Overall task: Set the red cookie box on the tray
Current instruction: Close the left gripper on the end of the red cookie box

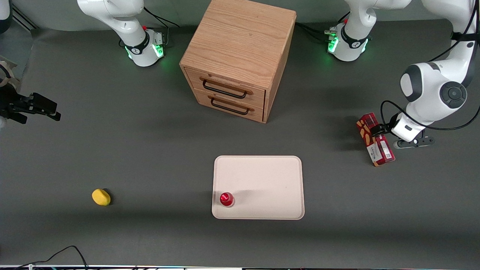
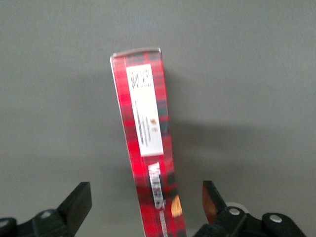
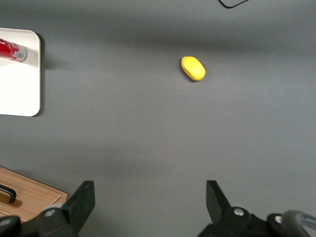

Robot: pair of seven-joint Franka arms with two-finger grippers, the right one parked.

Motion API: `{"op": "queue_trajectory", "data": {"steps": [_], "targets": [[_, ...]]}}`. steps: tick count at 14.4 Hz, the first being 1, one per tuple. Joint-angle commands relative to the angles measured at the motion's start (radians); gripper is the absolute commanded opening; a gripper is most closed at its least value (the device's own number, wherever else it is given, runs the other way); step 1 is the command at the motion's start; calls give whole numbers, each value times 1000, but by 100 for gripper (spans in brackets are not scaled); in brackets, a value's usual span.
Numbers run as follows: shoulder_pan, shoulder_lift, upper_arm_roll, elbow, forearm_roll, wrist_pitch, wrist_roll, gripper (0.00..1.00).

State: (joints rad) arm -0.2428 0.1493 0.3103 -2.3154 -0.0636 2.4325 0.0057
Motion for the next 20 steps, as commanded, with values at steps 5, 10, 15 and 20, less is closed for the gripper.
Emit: {"op": "queue_trajectory", "data": {"steps": [5,10,15,20], "targets": [[-21,125,-8,-1,-77,175,40,95],[-21,125,-10,-2,-99,175,73,11],[-23,98,-10,-1,-99,154,74,0],[-24,-86,-8,68,-85,-143,82,0]]}}
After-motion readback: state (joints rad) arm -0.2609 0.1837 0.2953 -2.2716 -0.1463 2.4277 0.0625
